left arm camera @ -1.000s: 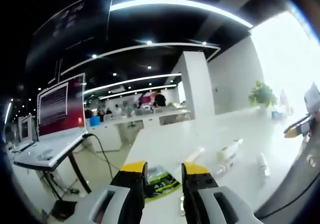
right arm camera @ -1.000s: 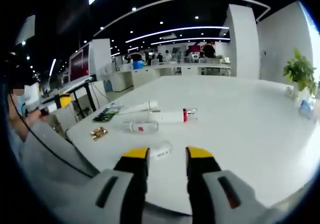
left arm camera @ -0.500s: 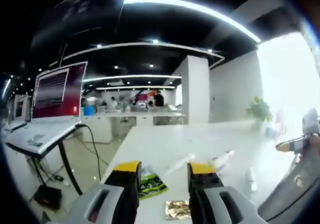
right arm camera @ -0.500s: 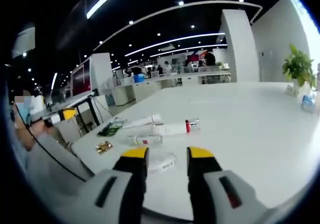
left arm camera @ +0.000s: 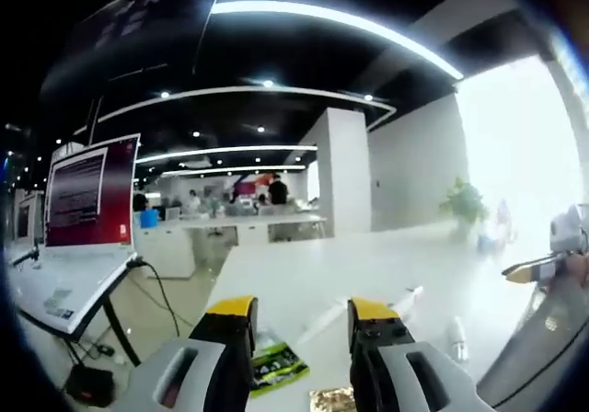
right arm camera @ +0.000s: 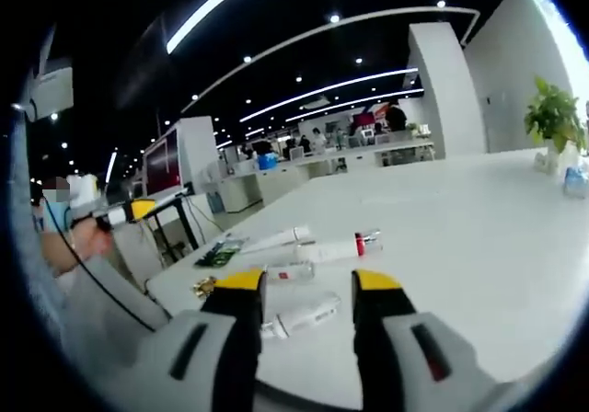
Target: Arrange the skincare products in the storage area until every visible bottle or jar stands upright without overlapping.
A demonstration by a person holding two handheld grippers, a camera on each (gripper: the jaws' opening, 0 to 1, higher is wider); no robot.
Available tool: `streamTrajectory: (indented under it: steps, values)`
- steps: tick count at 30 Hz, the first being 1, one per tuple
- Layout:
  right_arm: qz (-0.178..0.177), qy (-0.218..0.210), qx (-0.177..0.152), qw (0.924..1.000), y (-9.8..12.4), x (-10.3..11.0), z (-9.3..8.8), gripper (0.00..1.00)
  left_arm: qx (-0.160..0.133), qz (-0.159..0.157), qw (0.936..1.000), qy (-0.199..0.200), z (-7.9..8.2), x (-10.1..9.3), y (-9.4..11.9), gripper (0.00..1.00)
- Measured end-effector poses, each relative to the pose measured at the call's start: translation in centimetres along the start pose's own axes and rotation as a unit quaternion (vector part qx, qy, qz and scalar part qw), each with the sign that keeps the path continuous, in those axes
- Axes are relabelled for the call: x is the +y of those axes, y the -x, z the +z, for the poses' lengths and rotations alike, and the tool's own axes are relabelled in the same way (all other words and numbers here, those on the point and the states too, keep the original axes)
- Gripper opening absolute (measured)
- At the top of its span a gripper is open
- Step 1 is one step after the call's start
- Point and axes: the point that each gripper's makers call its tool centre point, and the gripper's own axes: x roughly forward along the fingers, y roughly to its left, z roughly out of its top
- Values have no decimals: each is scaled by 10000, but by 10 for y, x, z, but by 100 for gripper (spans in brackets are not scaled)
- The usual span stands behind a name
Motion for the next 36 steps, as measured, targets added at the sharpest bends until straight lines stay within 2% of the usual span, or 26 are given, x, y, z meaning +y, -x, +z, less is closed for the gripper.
streamTrajectory:
  steps: [8, 12, 18, 26, 28, 32, 34, 36]
  values:
    - [142, 88, -95, 9998, 0, 4, 6, 46, -57, -368, 9993, -14, 16, -23, -20, 42]
    - [7, 48, -128, 9999, 0, -7, 8, 51, 116, -684, 9975, -112, 10, -45, -31, 42]
    - [-37, 85, -229, 9997, 0, -10, 19, 52, 207, -948, 9953, -61, 8, -67, -39, 42]
    - [-58, 60, -294, 9995, -7, -12, 31, 53, 207, -926, 9954, -97, 5, -70, -38, 42]
    - [-47, 133, -254, 9996, -9, -9, 32, 53, 206, -897, 9957, -74, 2, -69, -37, 42]
    - [-205, 497, 55, 9985, -14, -13, 30, 52, 214, -784, 9967, -30, -8, -64, -34, 42]
    - [-280, 493, 69, 9984, -16, -15, 35, 52, 289, -765, 9966, 40, -11, -63, -34, 42]
    - [-308, 395, 20, 9987, -18, -16, 43, 52, 163, -747, 9971, 32, -6, -62, -35, 42]
